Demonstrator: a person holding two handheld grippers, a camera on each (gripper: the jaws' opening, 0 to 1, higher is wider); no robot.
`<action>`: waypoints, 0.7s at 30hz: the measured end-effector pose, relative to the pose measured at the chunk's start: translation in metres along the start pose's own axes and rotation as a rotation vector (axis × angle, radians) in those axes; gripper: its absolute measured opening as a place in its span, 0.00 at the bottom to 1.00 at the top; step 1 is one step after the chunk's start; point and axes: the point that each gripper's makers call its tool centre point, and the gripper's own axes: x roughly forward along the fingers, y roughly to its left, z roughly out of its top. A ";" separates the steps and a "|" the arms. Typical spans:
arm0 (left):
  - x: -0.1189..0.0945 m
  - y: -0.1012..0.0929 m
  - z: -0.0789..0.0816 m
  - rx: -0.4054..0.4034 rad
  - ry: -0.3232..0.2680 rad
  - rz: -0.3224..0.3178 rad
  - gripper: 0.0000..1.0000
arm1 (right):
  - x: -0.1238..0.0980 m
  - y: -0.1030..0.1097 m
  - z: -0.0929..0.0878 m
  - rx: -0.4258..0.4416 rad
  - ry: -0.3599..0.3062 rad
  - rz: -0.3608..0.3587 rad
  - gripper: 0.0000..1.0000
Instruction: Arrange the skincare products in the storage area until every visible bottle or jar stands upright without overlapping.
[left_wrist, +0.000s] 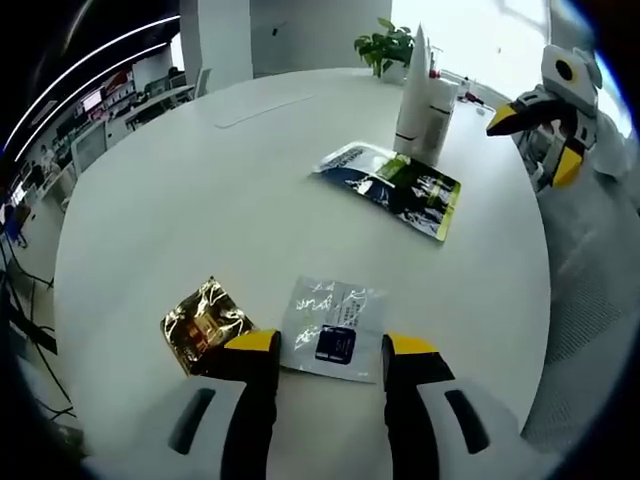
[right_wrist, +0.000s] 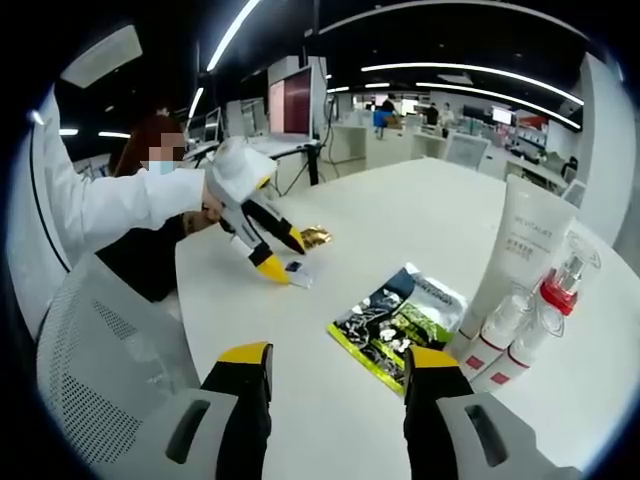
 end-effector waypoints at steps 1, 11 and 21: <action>0.001 -0.003 0.002 0.008 0.001 -0.003 0.41 | 0.000 0.000 0.000 0.000 0.000 0.001 0.53; 0.006 -0.011 0.009 0.100 0.001 -0.049 0.41 | 0.001 0.000 -0.001 -0.001 0.005 0.003 0.53; 0.016 -0.010 0.017 0.193 0.016 -0.094 0.42 | 0.001 0.001 -0.002 -0.003 0.006 0.009 0.53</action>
